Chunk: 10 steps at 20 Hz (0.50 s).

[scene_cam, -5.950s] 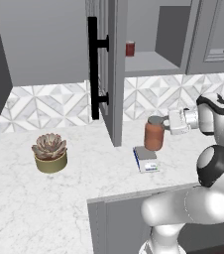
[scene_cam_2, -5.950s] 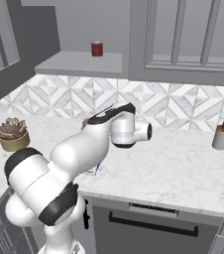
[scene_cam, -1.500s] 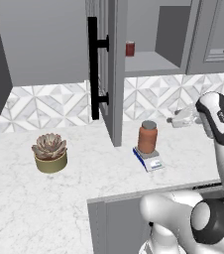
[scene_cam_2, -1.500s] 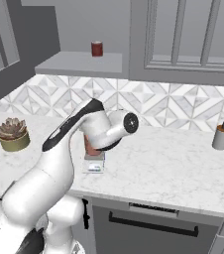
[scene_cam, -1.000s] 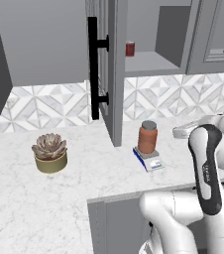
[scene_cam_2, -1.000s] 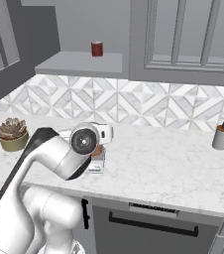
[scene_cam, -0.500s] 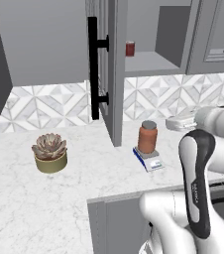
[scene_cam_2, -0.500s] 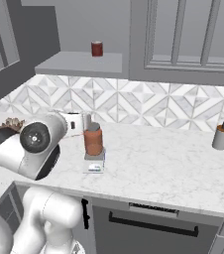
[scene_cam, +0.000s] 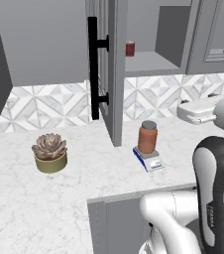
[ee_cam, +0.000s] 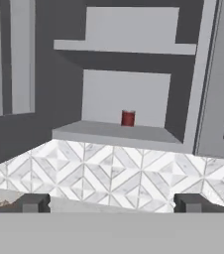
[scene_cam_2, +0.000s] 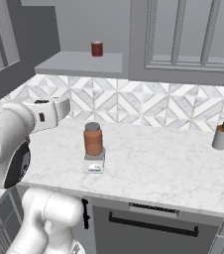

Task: Pick the honey bottle and place it on the digital scale for weighing, and close the cabinet.

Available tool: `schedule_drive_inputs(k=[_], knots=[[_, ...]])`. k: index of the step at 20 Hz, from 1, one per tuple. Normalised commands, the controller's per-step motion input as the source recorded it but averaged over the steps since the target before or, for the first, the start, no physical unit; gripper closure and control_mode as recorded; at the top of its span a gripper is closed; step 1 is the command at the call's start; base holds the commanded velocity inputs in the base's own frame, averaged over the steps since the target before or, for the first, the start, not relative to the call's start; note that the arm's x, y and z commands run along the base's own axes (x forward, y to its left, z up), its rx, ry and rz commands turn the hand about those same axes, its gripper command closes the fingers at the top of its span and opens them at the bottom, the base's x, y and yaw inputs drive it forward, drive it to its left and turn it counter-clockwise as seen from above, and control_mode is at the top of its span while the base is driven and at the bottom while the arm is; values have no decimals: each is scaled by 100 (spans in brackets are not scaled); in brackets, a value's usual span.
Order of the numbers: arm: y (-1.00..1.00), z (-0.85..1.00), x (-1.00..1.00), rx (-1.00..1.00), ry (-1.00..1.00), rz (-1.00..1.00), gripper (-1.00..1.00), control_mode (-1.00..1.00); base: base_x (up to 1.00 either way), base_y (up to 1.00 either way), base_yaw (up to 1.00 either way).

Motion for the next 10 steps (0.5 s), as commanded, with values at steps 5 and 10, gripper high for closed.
schedule_drive_inputs(k=[5,10], knots=[[10,65,-84,0,-3,-4,-100,-100,0,0,0],[27,15,-87,0,-7,3,-100,-100,0,0,0]])
